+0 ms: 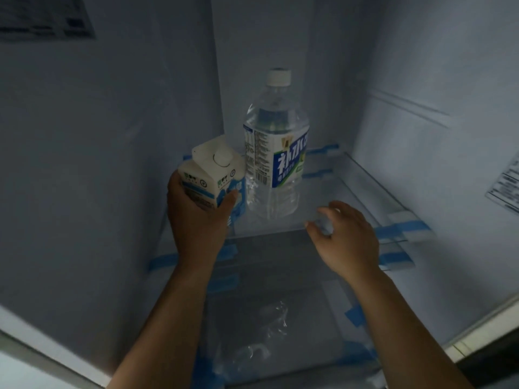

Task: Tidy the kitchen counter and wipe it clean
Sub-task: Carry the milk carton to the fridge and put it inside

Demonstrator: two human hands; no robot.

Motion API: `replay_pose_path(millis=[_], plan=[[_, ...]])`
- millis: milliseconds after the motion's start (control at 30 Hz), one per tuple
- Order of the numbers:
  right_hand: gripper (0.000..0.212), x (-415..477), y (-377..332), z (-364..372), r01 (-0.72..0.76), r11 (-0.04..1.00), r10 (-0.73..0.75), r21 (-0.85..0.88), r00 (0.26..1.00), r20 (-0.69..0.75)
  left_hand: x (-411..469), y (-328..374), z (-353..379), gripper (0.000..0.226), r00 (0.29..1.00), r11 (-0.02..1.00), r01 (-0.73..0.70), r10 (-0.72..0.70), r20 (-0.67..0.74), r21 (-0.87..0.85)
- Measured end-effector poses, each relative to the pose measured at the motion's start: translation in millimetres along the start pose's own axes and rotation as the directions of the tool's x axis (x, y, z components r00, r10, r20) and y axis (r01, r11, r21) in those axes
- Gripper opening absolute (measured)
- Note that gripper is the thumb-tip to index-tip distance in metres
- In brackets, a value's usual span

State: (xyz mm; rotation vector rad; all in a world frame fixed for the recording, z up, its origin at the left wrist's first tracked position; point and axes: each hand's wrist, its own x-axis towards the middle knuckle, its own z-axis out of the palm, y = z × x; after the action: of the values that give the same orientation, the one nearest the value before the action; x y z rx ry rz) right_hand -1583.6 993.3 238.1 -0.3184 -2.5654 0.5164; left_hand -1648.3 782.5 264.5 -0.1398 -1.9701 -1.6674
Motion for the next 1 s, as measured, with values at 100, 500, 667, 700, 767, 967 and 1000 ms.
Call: replay_pose_path(millis=[100, 500, 667, 700, 767, 967, 1000], plan=[[0.043, -2, -1, -4, 0.010, 1.000, -0.010, 0.010, 1.000, 0.027, -1, -1, -5, 0.082, 0.999, 1.000, 0.015, -0.015, 0.035, -0.002], [0.040, -101, -8, -91, 0.023, 0.985, 0.007, 0.172, 0.985, -0.173, -50, 48, -21, 0.065, 0.946, 0.950, -0.308, 0.312, 0.093, -0.047], [0.038, -151, -22, -152, -0.003, 0.997, 0.027, 0.071, 0.943, -0.332, -103, 88, -2, 0.044, 0.842, 0.903, -0.236, 0.374, 0.390, -0.359], [0.039, -164, -23, -164, -0.033, 0.998, 0.049, 0.050, 0.936, -0.349, -118, 95, 4, 0.043, 0.794, 0.897, -0.201, 0.385, 0.471, -0.394], [0.042, -195, -23, -187, -0.104, 0.994, 0.105, 0.024, 0.921, -0.375, -149, 109, 17, 0.038, 0.664, 0.876, -0.177, 0.443, 0.603, -0.448], [0.041, -310, -4, -266, -0.341, 0.929, 0.235, -0.145, 0.844, -0.481, -239, 155, 39, 0.041, 0.267, 0.742, -0.342, 0.665, 0.697, -0.577], [0.044, -325, 2, -276, -0.397, 0.903, 0.279, -0.165, 0.833, -0.477, -250, 160, 41, 0.042, 0.218, 0.697, -0.415, 0.701, 0.679, -0.585]])
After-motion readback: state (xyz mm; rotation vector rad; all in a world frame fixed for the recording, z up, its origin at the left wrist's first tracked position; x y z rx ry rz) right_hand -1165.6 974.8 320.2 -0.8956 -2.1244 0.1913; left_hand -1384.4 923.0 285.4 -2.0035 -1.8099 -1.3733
